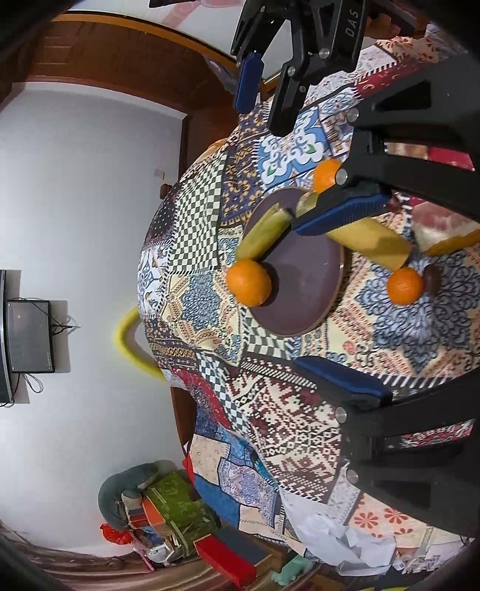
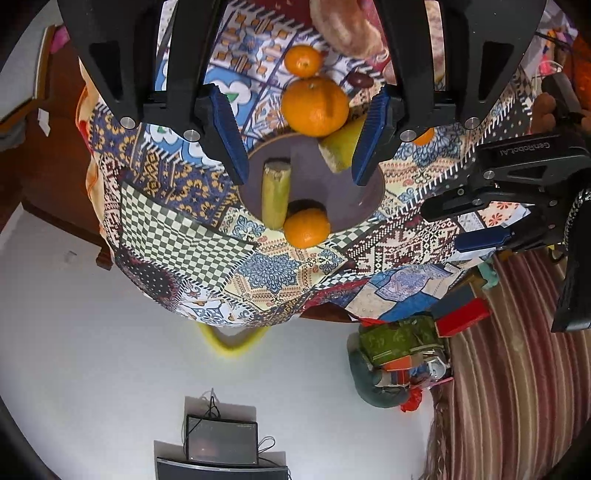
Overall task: Organize fruits
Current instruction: 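Grasp the second sugarcane with the left tool while the right tool grasps an orange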
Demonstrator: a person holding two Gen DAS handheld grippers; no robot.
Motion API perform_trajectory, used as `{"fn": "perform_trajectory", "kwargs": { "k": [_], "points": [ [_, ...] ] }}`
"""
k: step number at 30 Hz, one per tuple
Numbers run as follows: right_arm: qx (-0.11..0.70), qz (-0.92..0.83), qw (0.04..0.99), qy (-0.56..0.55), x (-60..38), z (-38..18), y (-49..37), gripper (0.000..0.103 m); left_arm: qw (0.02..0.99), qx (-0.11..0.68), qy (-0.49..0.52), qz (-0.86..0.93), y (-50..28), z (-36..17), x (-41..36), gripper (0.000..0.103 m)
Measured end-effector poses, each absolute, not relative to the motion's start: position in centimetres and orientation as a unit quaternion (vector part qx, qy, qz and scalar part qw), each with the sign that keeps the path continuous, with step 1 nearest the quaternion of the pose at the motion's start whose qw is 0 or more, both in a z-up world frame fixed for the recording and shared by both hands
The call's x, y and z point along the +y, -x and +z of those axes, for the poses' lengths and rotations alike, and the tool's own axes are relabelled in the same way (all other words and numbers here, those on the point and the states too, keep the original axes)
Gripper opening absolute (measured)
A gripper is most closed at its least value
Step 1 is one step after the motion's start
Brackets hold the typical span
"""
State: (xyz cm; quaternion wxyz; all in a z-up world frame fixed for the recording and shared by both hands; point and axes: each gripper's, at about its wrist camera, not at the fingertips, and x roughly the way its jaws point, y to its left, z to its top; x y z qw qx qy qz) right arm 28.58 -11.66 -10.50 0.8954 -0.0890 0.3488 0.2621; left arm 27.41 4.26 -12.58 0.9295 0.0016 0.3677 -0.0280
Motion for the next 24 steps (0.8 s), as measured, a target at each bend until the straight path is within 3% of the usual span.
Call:
{"fn": "perform_trajectory", "kwargs": {
  "k": [24],
  "points": [
    [0.418,0.250,0.872,0.044,-14.4,-16.3,-27.5,0.057,0.884,0.462,-0.029,-0.064,-28.0,-20.9,-0.5,0.067]
  ]
}}
